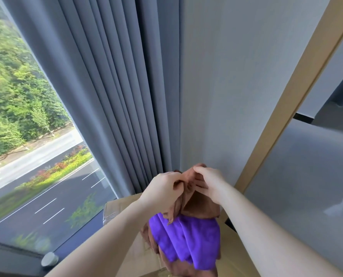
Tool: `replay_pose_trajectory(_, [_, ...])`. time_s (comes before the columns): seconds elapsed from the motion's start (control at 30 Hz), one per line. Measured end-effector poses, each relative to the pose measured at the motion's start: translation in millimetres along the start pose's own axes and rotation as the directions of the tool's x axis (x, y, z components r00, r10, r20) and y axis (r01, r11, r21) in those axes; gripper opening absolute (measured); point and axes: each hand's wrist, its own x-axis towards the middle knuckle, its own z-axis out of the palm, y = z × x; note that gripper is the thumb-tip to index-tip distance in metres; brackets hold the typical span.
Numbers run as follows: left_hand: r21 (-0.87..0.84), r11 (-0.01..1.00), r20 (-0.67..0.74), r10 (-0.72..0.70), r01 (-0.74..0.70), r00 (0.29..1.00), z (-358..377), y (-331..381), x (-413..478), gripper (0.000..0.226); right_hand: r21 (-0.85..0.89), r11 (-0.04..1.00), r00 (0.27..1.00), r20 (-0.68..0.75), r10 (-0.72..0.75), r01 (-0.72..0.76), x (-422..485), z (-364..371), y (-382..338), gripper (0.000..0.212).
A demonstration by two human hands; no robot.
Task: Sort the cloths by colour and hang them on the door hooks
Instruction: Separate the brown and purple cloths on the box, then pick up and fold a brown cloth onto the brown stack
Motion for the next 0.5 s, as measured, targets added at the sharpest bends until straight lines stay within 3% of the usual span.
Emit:
replay_pose_trajectory(0.13, [-0.065,0.997,0.026,-0.026,0.027,0.999,-21,7,19,0.02,-0.11,0.992,0.979,0.198,-0.039,0.062,-7,-3,4,0.034])
replay_pose_trajectory(0.23, [-0.091,0.996,0.0,-0.02,0.02,1.0,-43,18,37,0.022,-0.022,0.997,0.943,0.326,-0.064,0.075,-16,-1,6,0.065])
replay_pose_trajectory(0.27, [-0.097,0.995,-0.015,-0.006,0.004,1.0,-51,23,44,0.022,-0.009,0.994,0.94,0.327,-0.102,0.111,-21,-1,4,0.067])
replay_pose_trajectory(0.4, [-0.08,0.992,-0.059,0.093,-0.097,0.994,-86,46,67,0.021,-0.15,0.925,0.932,0.154,-0.328,0.35,-43,10,-11,0.044])
replay_pose_trajectory(0.5, [-0.006,0.985,-0.056,0.173,-0.174,0.983,-114,67,81,0.02,-0.141,0.876,0.885,0.003,-0.466,0.461,-57,13,-28,0.027])
